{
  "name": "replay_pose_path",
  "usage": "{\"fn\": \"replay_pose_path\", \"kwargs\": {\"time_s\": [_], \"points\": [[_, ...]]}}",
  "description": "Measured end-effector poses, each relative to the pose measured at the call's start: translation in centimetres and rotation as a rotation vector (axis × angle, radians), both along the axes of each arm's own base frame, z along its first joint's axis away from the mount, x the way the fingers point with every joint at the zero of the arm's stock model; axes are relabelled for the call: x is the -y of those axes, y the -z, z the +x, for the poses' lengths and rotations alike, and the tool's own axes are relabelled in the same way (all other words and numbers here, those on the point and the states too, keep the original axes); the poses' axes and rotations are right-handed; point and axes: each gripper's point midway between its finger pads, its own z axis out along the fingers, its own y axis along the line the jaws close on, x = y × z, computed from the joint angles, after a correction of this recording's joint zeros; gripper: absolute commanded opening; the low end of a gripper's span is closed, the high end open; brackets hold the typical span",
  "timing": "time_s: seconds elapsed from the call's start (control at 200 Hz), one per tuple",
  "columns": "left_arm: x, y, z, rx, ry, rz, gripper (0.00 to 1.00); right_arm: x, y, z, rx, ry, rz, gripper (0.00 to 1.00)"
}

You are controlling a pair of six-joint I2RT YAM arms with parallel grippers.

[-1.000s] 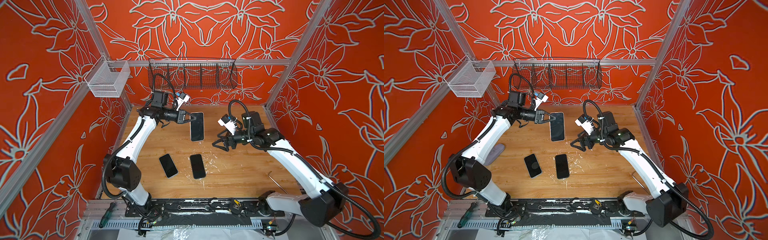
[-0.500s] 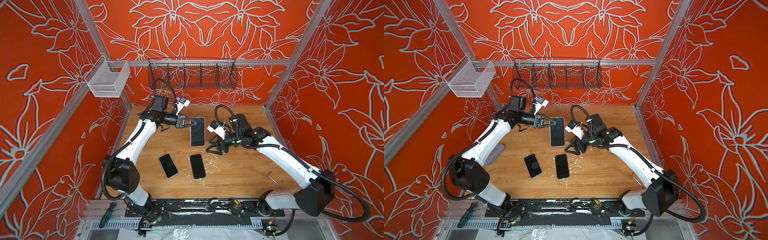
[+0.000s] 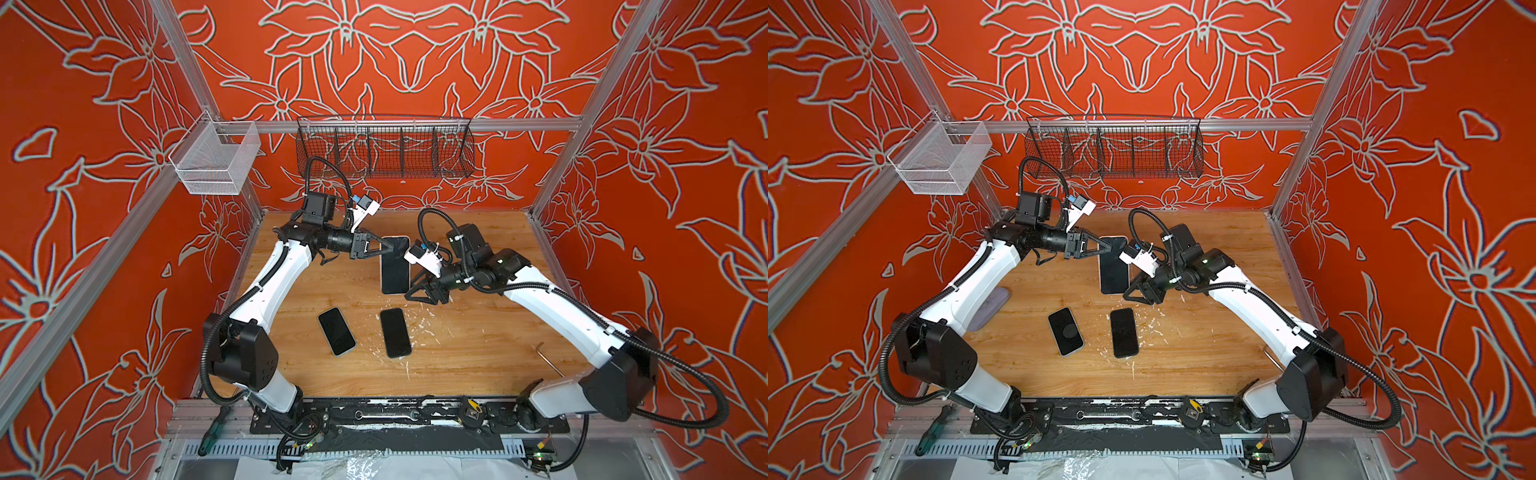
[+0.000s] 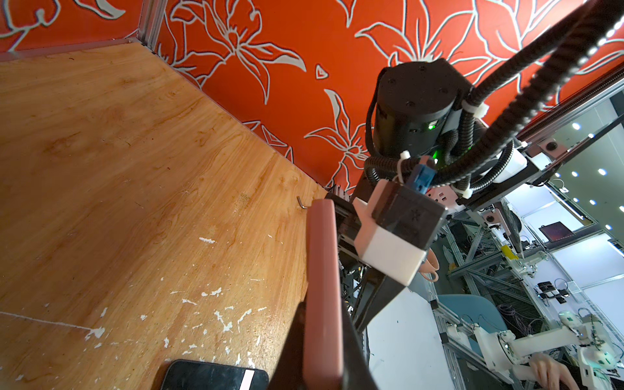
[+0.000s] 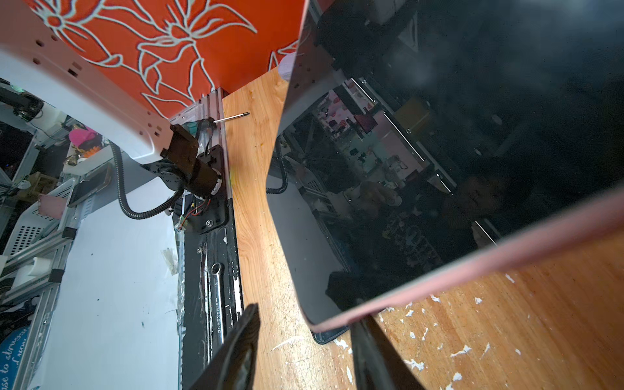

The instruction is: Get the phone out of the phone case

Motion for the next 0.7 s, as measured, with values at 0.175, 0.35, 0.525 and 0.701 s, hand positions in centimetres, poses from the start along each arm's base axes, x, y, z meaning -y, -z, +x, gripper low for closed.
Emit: {"fn": "replay_pose_path", "kwargs": {"time_s": [0.175,0.35,0.525,0.701], "points": [[0.02,-0.08,-0.09,0.001,0.006,-0.005,0.0,0.01,-0.1,-0.18,-0.008,-0.007,-0.001,0.4],[0.06,-0.21,-0.23,-0.002,0.013,-0.012,0.0,-0.09,0.03,-0.35,-0.022,-0.016,0.0,0.37],[0.13,-0.18,-0.33,-0.005,0.018,-0.015,0.0,-0.38,0.27,-0.4,-0.032,-0.027,-0.003,0.32],[0.19,-0.27,-0.54,-0.009,0.029,-0.023,0.0,-0.48,0.19,-0.51,-0.038,-0.035,-0.002,0.24]]}}
